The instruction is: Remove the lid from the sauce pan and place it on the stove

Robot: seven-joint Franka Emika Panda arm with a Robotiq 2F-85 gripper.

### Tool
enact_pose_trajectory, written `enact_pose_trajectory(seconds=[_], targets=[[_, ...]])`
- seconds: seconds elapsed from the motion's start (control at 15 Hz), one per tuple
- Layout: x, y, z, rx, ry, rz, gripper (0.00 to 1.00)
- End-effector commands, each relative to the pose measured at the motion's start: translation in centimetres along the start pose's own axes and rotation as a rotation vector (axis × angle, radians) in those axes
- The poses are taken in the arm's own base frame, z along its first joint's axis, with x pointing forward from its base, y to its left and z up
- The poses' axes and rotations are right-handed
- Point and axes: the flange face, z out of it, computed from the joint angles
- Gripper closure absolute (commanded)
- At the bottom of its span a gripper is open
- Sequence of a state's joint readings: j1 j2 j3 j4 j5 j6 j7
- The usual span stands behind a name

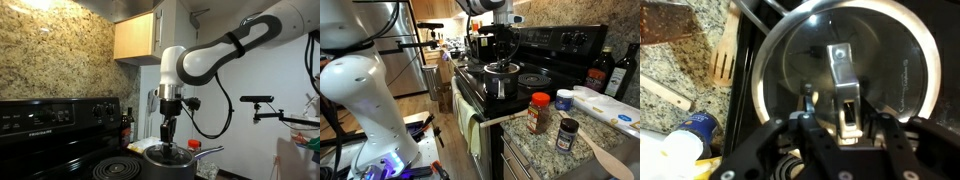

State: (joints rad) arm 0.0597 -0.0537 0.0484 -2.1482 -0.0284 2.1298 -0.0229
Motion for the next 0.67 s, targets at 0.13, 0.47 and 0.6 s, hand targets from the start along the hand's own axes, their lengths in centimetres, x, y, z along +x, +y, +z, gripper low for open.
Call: enact_pose_trajectory(seconds=[0.13,0.47,0.6], targets=[[0.3,-0.8,-0.8,0.004,-0.007,-0.018,0.97],[-0.3,-0.8,-2.6,0.002,0.0,-0.021,0.97],[-0.5,-0.9,-3.8,0.001,0.002,-0.029,0.97]])
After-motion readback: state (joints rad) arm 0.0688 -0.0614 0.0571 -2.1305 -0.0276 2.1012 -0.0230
